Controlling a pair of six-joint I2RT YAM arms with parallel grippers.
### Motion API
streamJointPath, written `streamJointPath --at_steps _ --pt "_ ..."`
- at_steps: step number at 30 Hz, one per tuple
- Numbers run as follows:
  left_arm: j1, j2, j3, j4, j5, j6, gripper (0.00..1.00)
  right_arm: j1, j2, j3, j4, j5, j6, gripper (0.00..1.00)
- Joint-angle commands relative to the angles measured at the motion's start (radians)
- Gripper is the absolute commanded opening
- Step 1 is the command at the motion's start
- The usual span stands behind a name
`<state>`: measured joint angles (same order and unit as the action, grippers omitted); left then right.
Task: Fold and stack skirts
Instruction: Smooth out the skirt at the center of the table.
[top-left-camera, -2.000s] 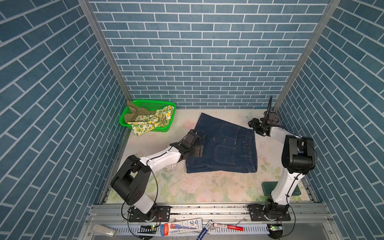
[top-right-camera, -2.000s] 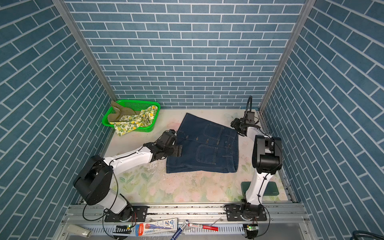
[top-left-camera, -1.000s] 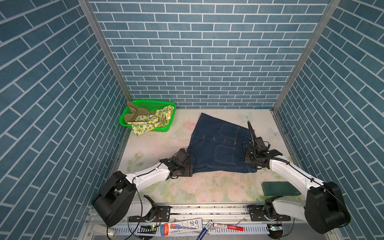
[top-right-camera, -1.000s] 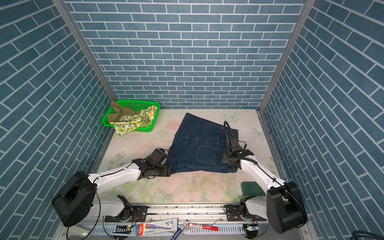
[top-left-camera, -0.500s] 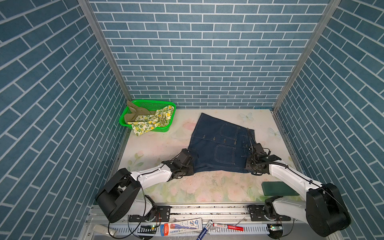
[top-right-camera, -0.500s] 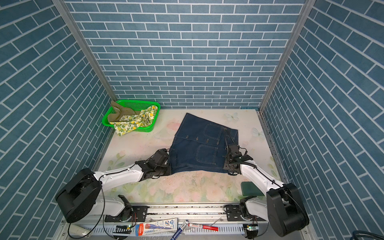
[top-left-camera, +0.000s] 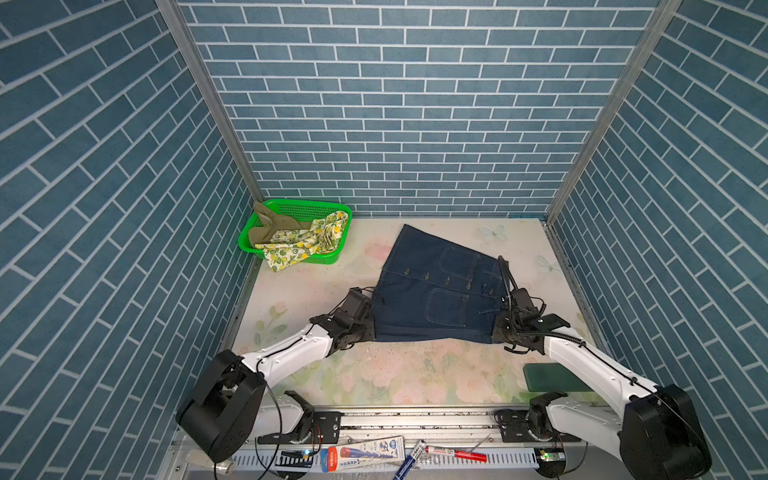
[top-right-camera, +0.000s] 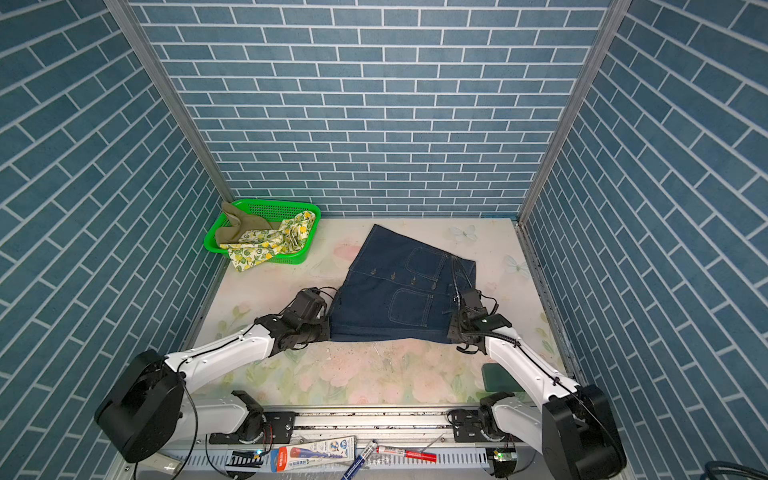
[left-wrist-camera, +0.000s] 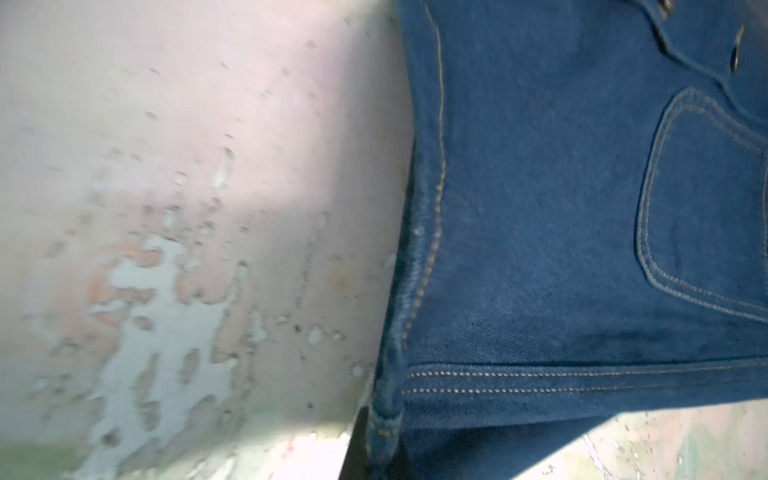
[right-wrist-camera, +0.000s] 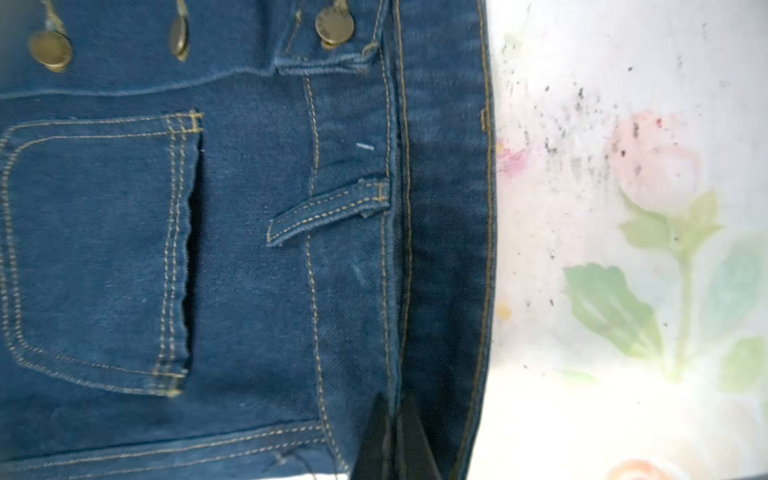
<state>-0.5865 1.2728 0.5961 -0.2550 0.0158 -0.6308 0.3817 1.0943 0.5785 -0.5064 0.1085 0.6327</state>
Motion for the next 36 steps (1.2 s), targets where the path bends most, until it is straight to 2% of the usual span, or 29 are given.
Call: streamJointPath --at_steps 1,7,10,12,17,22,30,36 --pt "0.023 -0.025 0.009 -0.073 -0.056 0.043 0.00 -0.007 -0.045 -0.010 -0.071 0.049 0.041 0.00" --pt "0.023 -0.052 -0.011 -0.079 -0.058 0.043 0.02 -0.022 -0.121 -0.023 -0.098 0.055 0.055 0.00" --pt "0.023 -0.077 -0.021 -0.082 -0.058 0.041 0.22 -0.029 -0.153 0.000 -0.126 0.048 0.051 0.07" --pt "0.023 -0.093 -0.028 -0.085 -0.060 0.036 0.41 -0.033 -0.180 0.015 -0.150 0.047 0.049 0.23" --pt "0.022 -0.135 -0.041 -0.095 -0.075 0.024 0.56 -0.045 -0.254 0.017 -0.194 0.066 0.051 0.48" --pt "0.022 -0.116 -0.037 -0.079 -0.041 0.018 0.59 -0.051 -0.252 0.003 -0.173 0.031 0.043 0.50" --pt "0.006 -0.030 -0.047 -0.016 0.012 0.009 0.60 -0.056 -0.147 -0.023 -0.091 -0.046 0.032 0.50" --pt "-0.027 0.044 -0.046 0.015 0.011 0.007 0.61 -0.056 -0.084 -0.046 -0.037 -0.076 0.031 0.46"
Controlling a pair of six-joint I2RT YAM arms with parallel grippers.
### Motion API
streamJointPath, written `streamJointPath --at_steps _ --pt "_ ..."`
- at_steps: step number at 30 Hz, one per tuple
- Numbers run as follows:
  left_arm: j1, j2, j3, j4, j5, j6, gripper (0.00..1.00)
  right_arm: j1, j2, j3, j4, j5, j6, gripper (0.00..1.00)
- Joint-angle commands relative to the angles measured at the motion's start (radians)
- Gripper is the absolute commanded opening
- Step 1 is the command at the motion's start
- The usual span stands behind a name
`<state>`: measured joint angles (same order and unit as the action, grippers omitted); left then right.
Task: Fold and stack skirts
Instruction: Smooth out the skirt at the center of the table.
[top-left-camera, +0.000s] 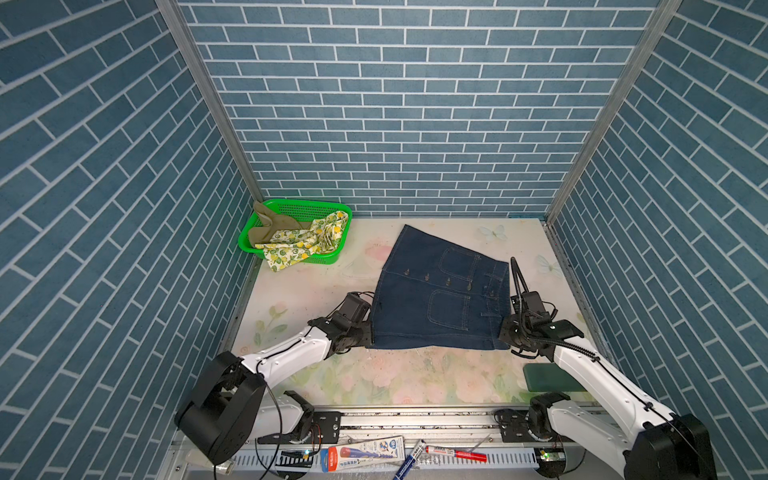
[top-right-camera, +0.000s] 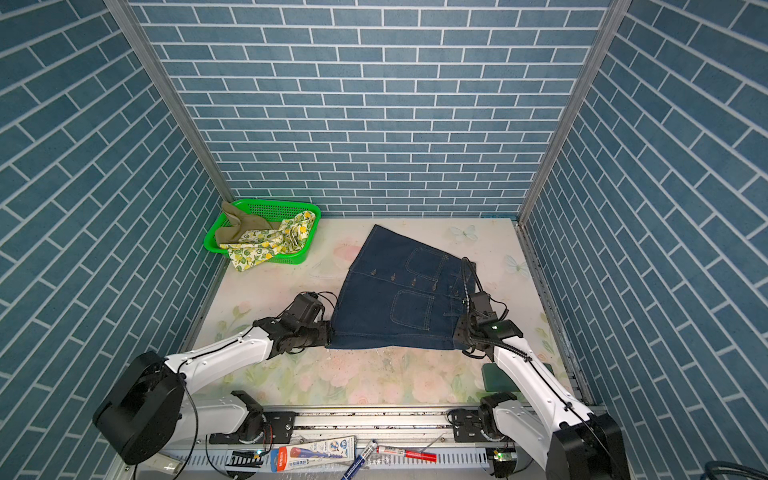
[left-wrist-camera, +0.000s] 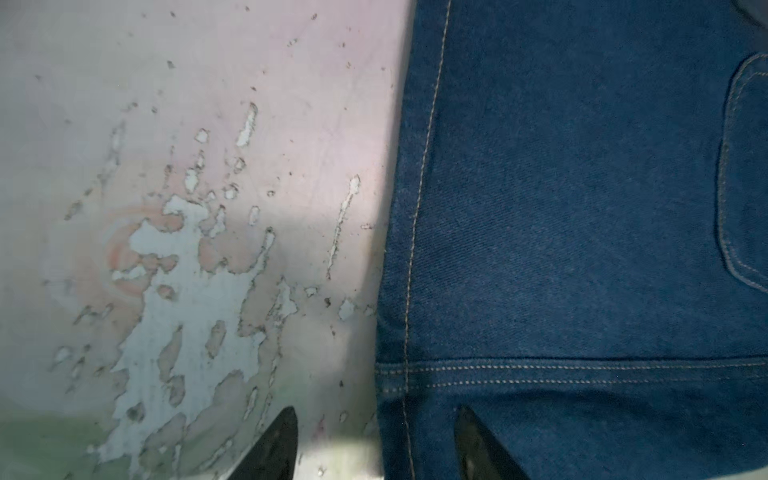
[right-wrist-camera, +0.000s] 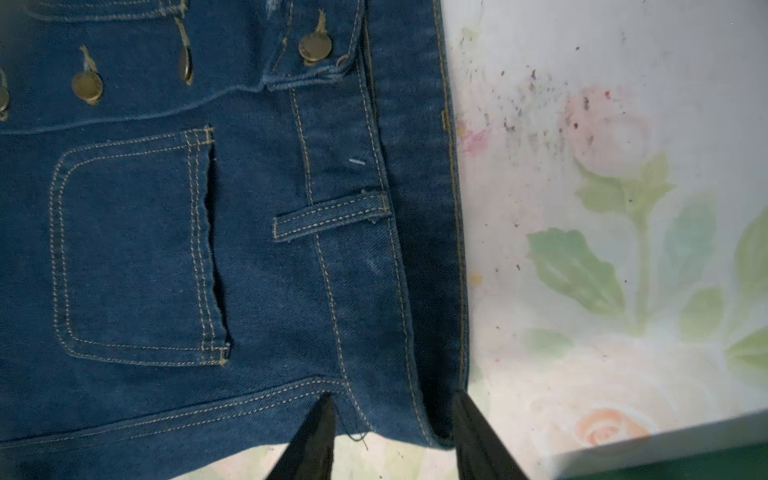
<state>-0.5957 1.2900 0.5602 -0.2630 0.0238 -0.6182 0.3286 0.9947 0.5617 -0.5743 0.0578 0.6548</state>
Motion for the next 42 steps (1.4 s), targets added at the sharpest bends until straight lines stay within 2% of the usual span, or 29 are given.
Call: streamJointPath --at_steps 1,4,5,7,9,10,12,13,24,30,35,38,39,41,42 --pt "-0.026 0.039 -0.008 0.024 -0.001 -0.006 0.61 -0.005 0.022 -0.035 0.039 -0.024 0.011 0.46" --pt "-0.044 0.072 -0.002 0.039 -0.007 -0.006 0.61 -0.006 0.048 -0.048 0.060 -0.031 0.011 0.42" --pt "-0.047 0.081 -0.002 0.042 -0.007 -0.008 0.60 -0.006 0.055 -0.053 0.070 -0.031 0.011 0.38" --pt "-0.052 0.091 0.001 0.053 -0.006 -0.006 0.50 -0.010 0.066 -0.060 0.083 -0.031 0.011 0.23" --pt "-0.055 0.095 0.005 0.056 -0.007 -0.006 0.31 -0.014 0.063 -0.059 0.081 -0.028 0.011 0.04" --pt "-0.056 0.092 0.008 0.051 -0.011 -0.002 0.23 -0.015 0.053 -0.056 0.075 -0.024 0.012 0.00" --pt "-0.055 0.078 0.017 0.033 -0.027 0.003 0.03 -0.018 0.023 -0.048 0.052 -0.010 0.013 0.00" --pt "-0.056 0.068 0.022 0.019 -0.039 0.007 0.00 -0.019 0.008 -0.043 0.038 -0.001 0.012 0.00" --pt "-0.036 -0.082 0.124 -0.174 -0.181 0.084 0.00 -0.029 -0.106 -0.005 -0.035 -0.026 0.011 0.00" --pt "0.006 -0.221 0.114 -0.273 -0.213 0.101 0.00 -0.018 -0.148 -0.011 -0.051 -0.083 0.008 0.00" --pt "0.003 -0.358 0.046 -0.325 -0.210 0.052 0.00 0.008 -0.169 -0.026 -0.074 -0.096 0.006 0.00" --pt "0.002 -0.394 0.004 -0.335 -0.191 0.029 0.00 0.012 -0.174 -0.035 -0.091 -0.087 0.005 0.00" --pt "0.002 -0.393 -0.001 -0.338 -0.184 0.025 0.06 0.012 -0.181 -0.036 -0.101 -0.075 0.005 0.00" --pt "0.001 -0.380 -0.003 -0.337 -0.172 0.026 0.43 0.013 -0.194 -0.030 -0.123 -0.048 0.005 0.00" --pt "0.000 -0.373 0.002 -0.335 -0.171 0.025 0.53 0.012 -0.204 -0.023 -0.135 -0.031 0.009 0.08"
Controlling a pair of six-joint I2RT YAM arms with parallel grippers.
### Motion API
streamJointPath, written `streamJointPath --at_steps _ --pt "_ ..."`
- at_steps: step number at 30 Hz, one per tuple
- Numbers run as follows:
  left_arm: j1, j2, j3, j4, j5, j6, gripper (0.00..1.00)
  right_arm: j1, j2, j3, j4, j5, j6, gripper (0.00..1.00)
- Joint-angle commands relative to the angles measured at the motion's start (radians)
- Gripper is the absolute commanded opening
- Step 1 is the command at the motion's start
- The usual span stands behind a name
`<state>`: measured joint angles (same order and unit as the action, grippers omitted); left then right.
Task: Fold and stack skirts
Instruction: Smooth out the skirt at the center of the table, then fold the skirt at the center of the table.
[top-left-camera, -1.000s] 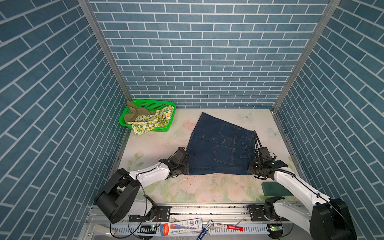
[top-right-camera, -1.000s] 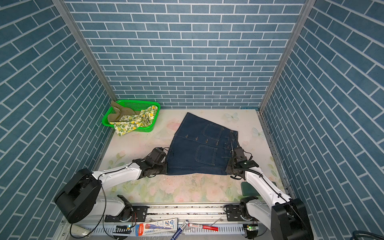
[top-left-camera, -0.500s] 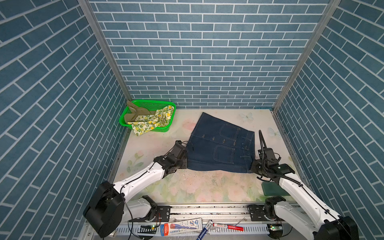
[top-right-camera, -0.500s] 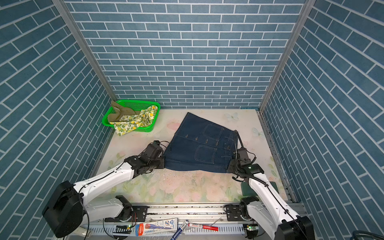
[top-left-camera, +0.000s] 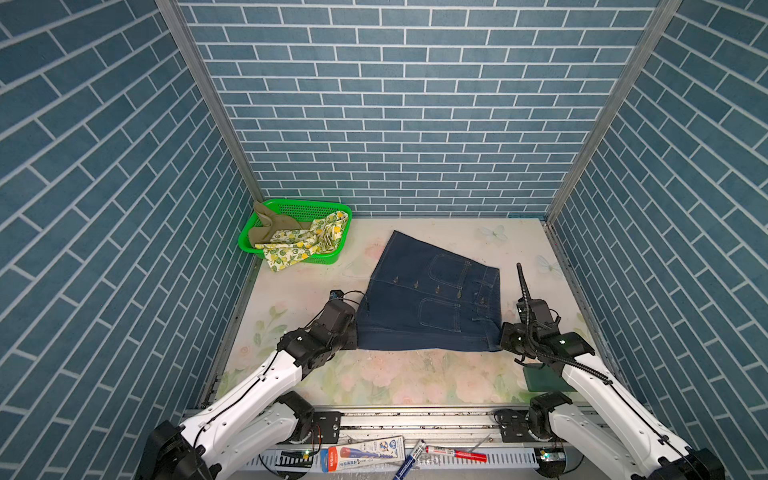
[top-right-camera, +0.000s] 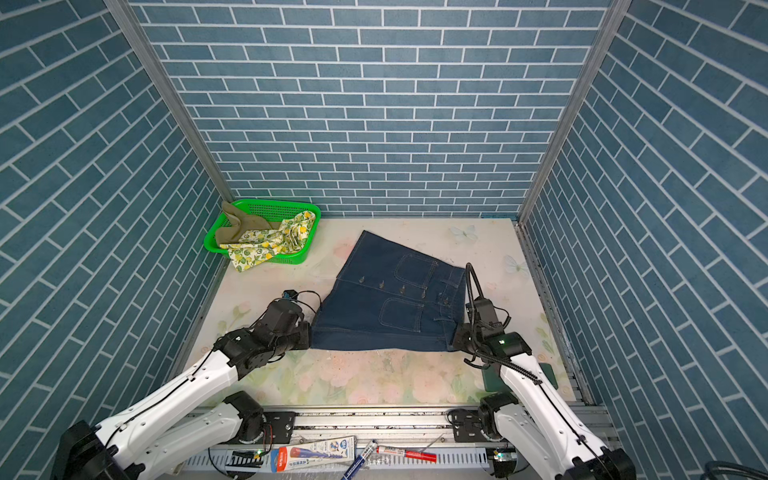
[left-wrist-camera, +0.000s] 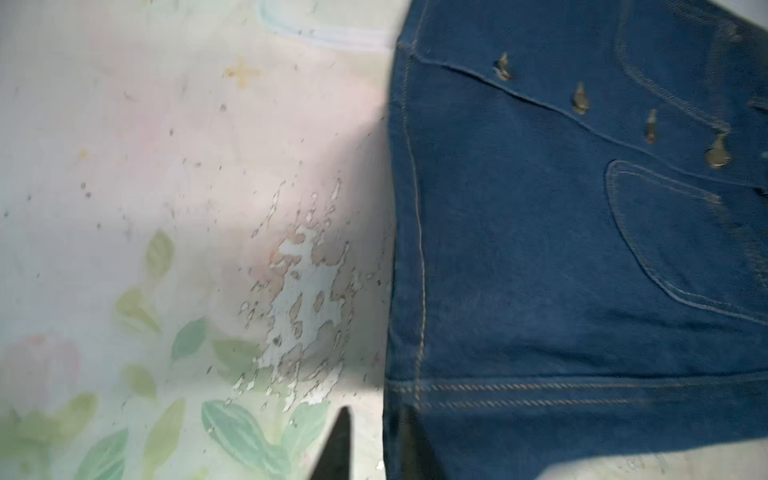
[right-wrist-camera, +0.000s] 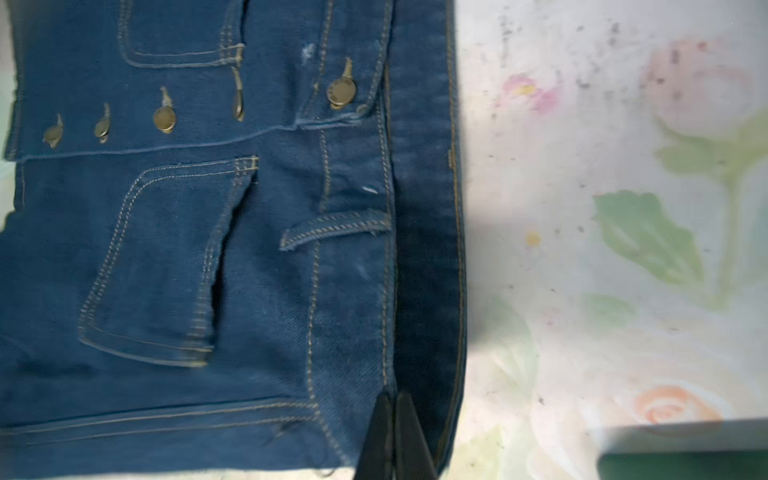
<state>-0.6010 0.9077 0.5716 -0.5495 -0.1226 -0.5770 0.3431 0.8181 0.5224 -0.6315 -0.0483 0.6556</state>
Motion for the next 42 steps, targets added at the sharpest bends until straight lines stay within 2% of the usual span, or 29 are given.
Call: streamJointPath --at_steps 1,3,5,8,13,17,20,25,33,38,42 --pt "0.006 0.012 0.001 -0.049 -0.025 -0.012 0.60 -0.003 -0.038 0.023 -0.086 0.083 0.010 0.21" --pt "0.005 0.023 0.041 -0.052 -0.037 0.001 0.69 -0.003 -0.055 0.059 -0.108 0.135 0.018 0.47" --pt "0.006 0.043 0.095 -0.044 -0.050 0.030 0.74 -0.008 -0.059 0.098 -0.105 0.166 0.016 0.61" --pt "0.006 0.146 0.214 -0.007 -0.056 0.083 0.79 -0.055 0.015 0.167 -0.048 0.126 -0.014 0.74" --pt "0.004 0.491 0.521 0.030 -0.011 0.201 0.82 -0.171 0.223 0.281 0.131 0.006 -0.061 0.75" --pt "0.018 0.791 0.824 0.033 -0.001 0.308 0.92 -0.220 0.422 0.394 0.267 -0.033 -0.091 0.75" --pt "0.054 0.992 1.051 0.030 0.043 0.375 0.97 -0.251 0.562 0.455 0.359 -0.085 -0.091 0.74" --pt "0.133 1.243 1.291 0.110 0.120 0.461 0.99 -0.279 0.735 0.518 0.471 -0.137 -0.090 0.71" --pt "0.246 1.470 1.467 0.238 0.287 0.462 0.91 -0.285 0.855 0.553 0.556 -0.150 -0.145 0.69" --pt "0.256 1.593 1.612 0.218 0.354 0.419 0.86 -0.287 0.871 0.529 0.619 -0.162 -0.149 0.67" --pt "0.257 1.662 1.680 0.217 0.358 0.387 0.85 -0.287 0.875 0.516 0.638 -0.163 -0.149 0.67"
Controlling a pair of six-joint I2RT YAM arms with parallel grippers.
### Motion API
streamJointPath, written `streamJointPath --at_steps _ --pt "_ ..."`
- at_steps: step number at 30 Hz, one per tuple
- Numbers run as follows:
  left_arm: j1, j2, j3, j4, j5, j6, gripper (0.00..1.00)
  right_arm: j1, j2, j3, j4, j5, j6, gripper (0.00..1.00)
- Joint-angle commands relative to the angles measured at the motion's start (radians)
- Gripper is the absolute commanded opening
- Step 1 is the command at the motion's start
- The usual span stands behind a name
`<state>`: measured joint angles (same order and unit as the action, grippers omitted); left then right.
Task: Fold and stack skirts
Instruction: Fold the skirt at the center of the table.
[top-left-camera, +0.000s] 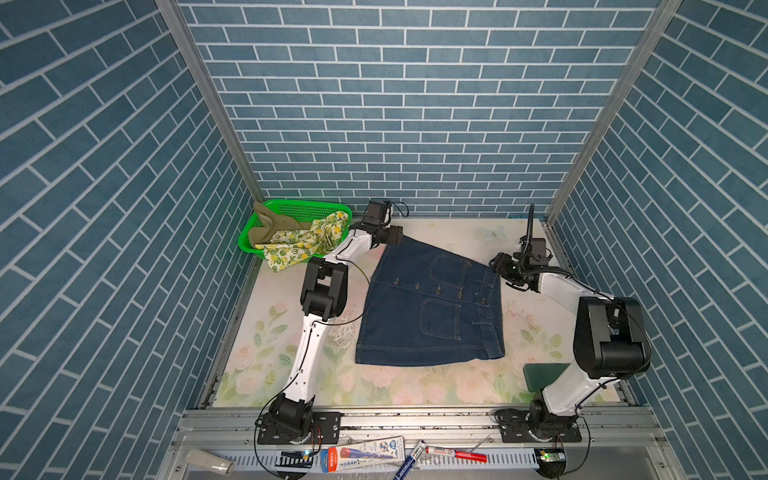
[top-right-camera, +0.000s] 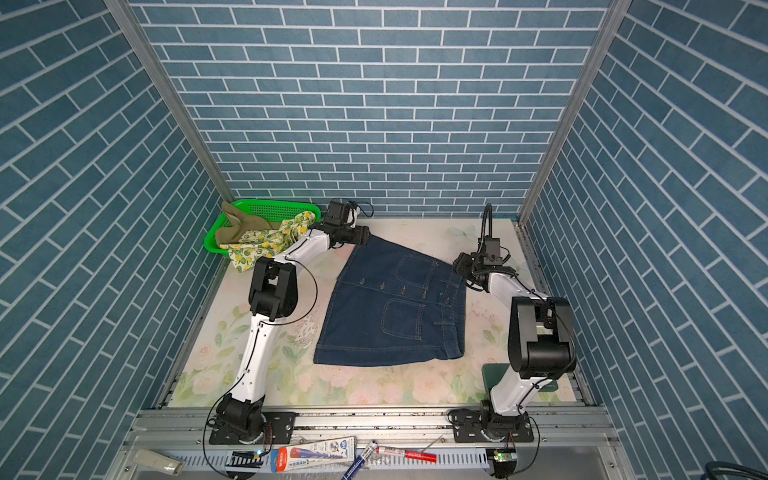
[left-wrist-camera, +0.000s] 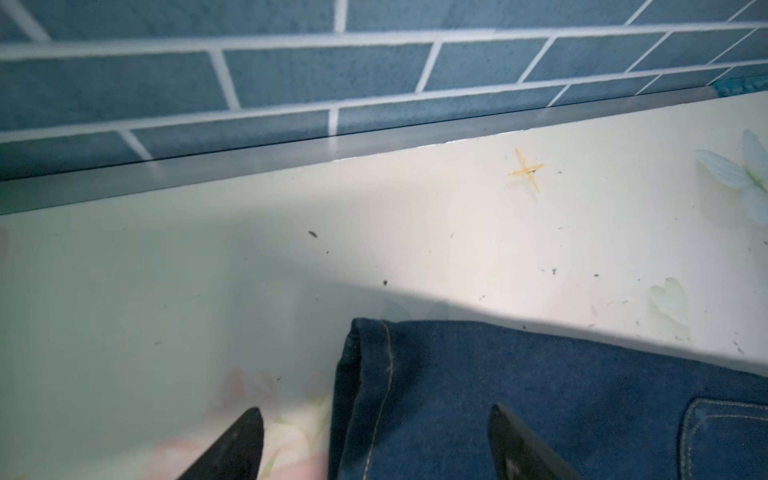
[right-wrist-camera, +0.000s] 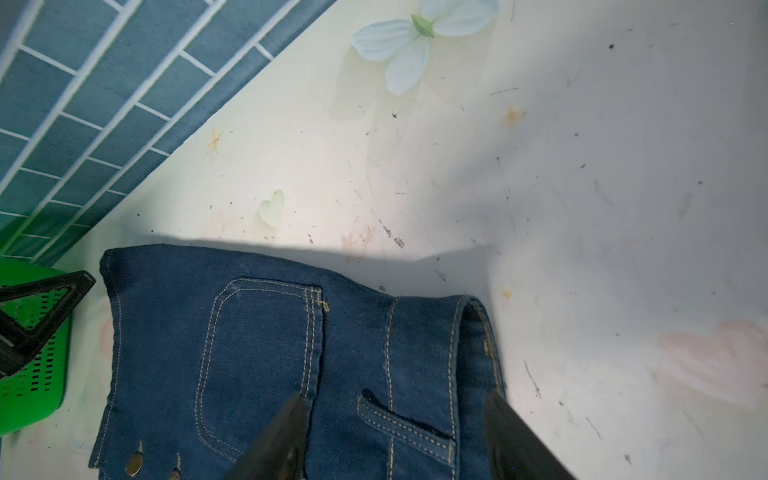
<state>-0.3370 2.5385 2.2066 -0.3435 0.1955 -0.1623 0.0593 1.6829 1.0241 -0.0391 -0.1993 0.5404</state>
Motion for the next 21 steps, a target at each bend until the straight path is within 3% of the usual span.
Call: streamJointPath --at_steps 1,6,7,8,10,11,21 --pt "-0.008 0.044 0.054 0.018 0.036 -0.034 0.84 -0.005 0.010 0.011 0.050 -0.014 -0.034 0.67" --pt "-0.010 0.135 0.159 -0.016 0.060 -0.107 0.74 -0.006 0.020 0.009 0.035 -0.020 -0.022 0.66" --pt "-0.010 0.149 0.179 -0.020 0.069 -0.118 0.68 -0.007 0.020 0.005 0.042 -0.023 -0.020 0.66" --pt "-0.007 0.168 0.203 -0.029 0.083 -0.133 0.58 -0.007 0.021 0.000 0.048 -0.023 -0.016 0.66" --pt "-0.009 0.195 0.251 -0.039 0.099 -0.160 0.14 -0.011 0.023 0.001 0.043 -0.022 -0.010 0.65" --pt "-0.010 0.203 0.270 -0.043 0.102 -0.174 0.00 -0.015 0.024 -0.001 0.044 -0.023 -0.005 0.65" --pt "-0.010 0.130 0.193 0.040 0.144 -0.237 0.00 -0.040 0.090 0.015 0.064 -0.072 0.039 0.59"
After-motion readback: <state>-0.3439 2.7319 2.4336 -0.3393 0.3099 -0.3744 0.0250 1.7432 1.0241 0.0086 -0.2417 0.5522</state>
